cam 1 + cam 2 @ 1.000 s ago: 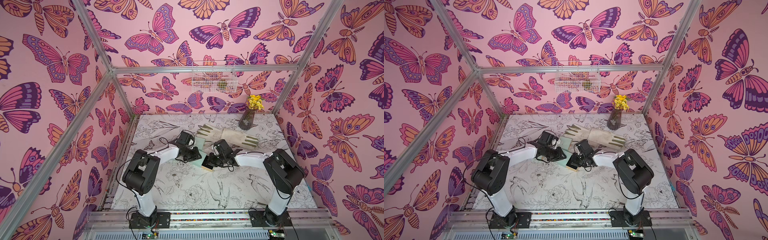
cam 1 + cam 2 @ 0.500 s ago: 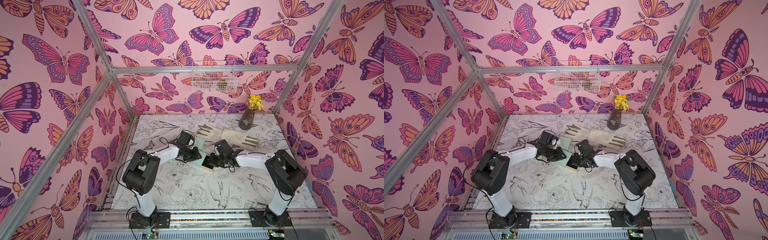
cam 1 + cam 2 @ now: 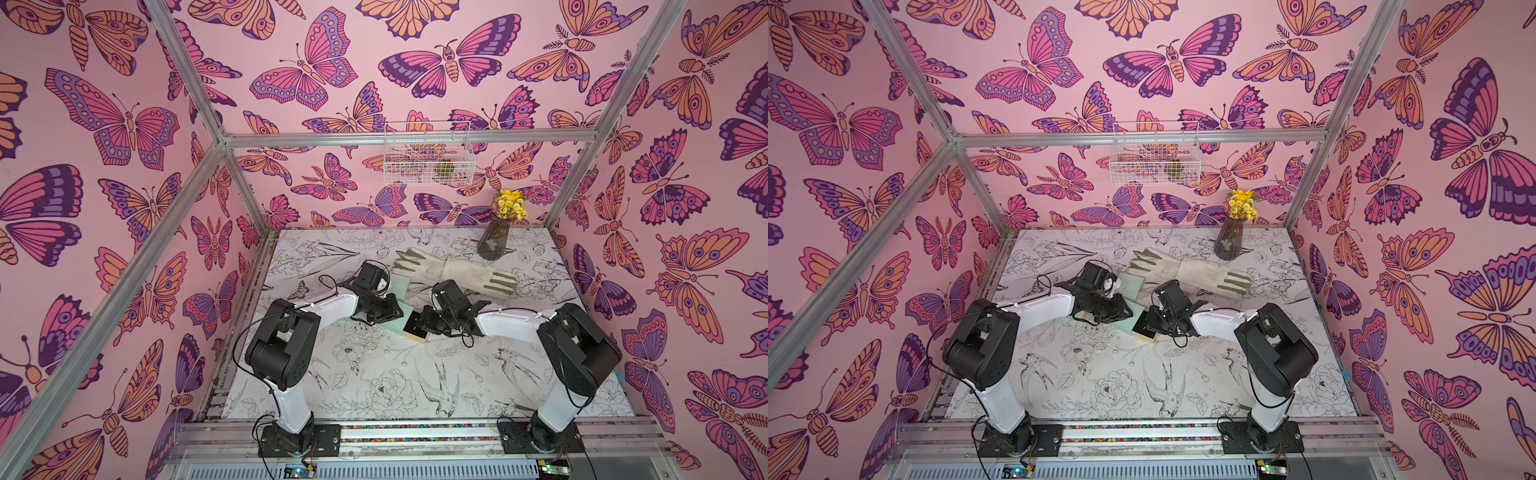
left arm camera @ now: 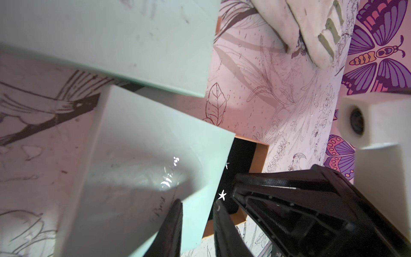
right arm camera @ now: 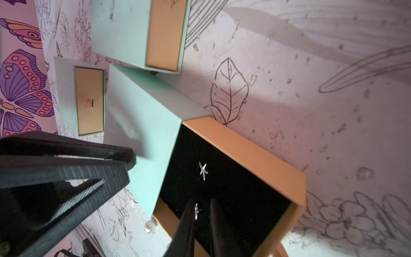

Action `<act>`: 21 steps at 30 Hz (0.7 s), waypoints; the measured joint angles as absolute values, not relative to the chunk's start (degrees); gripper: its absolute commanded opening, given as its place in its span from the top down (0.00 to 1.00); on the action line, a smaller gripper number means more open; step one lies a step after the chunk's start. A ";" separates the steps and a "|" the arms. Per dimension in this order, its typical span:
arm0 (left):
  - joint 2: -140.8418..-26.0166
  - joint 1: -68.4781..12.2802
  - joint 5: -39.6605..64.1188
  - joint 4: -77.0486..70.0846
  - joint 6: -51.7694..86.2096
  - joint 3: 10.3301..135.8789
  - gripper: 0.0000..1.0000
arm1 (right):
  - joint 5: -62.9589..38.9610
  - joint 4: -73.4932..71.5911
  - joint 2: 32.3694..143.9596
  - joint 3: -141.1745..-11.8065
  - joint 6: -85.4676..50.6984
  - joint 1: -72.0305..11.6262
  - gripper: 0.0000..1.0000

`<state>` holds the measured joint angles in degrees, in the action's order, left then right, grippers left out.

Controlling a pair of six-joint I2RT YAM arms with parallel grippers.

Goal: Place the earrings into the drawer-style jewelry box
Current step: Insert the earring into the inner lining.

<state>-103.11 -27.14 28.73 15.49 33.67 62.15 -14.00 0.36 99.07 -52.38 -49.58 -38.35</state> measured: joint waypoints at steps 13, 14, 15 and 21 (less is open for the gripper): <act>-103.31 -27.44 28.71 16.08 33.67 62.67 0.72 | -17.34 -1.17 99.50 -53.65 -47.94 -38.76 0.95; -103.35 -27.44 28.71 16.12 33.67 62.72 0.72 | -17.61 -1.15 99.85 -53.76 -47.94 -38.85 0.95; -103.44 -27.44 28.71 16.14 33.67 62.78 0.72 | -17.78 -1.13 100.25 -53.87 -47.92 -38.92 0.95; -103.61 -27.44 28.75 16.16 33.67 62.94 0.72 | -17.98 -0.25 102.02 -54.41 -47.92 -39.11 0.97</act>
<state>-103.61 -27.44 28.75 16.16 33.67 62.94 -17.98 -0.25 102.02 -54.41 -47.92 -39.11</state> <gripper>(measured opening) 0.282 0.051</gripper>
